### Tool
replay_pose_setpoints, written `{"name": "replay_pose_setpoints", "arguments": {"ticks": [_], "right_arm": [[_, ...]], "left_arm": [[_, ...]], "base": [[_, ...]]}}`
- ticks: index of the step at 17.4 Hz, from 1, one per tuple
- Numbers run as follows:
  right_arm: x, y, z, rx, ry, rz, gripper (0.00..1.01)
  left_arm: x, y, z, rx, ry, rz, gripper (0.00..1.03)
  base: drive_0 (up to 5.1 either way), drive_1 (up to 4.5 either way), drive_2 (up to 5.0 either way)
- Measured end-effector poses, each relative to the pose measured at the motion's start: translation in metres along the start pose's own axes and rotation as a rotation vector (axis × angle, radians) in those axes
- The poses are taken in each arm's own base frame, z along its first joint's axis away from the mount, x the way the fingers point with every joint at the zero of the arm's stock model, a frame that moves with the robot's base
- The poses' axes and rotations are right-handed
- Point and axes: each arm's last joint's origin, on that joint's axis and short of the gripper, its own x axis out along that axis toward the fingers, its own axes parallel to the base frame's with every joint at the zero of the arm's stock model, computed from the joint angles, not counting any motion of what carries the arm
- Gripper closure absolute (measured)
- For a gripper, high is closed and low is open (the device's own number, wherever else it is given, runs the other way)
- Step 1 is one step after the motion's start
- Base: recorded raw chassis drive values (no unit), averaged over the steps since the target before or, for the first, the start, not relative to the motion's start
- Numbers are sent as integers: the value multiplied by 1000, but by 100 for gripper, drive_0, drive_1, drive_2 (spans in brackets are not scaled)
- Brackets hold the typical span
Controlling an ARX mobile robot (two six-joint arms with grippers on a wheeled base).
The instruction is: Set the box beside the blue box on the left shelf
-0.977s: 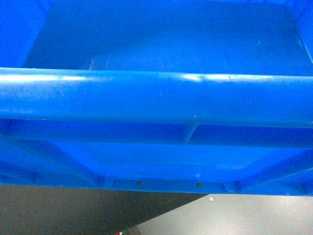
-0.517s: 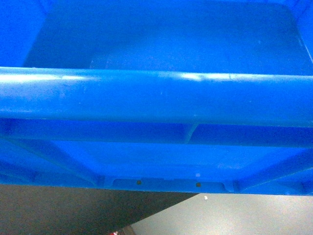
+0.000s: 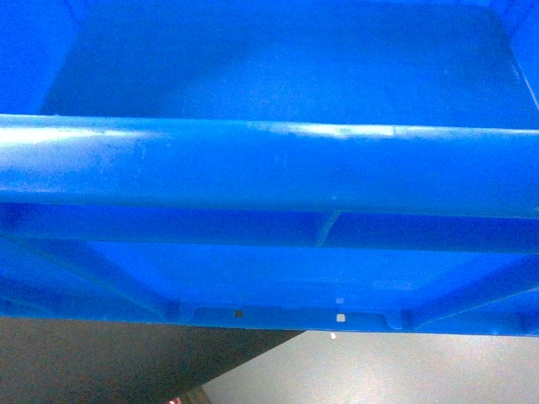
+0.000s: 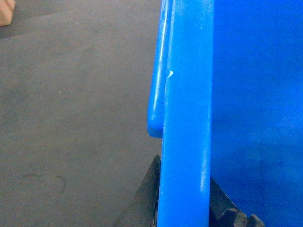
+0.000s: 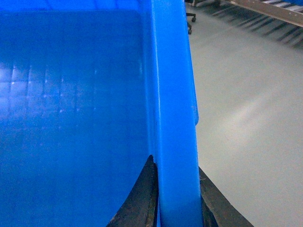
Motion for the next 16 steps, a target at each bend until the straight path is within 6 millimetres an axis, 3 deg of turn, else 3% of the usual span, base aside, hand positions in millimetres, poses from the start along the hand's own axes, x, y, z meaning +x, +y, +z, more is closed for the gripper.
{"name": "replay_pose_setpoints", "arguments": {"ticks": [16], "right_arm": [[0, 0, 0, 1, -1, 0, 90]], "left_arm": [[0, 0, 0, 1, -2, 1, 92]], "base": [[-164, -164, -164]]}}
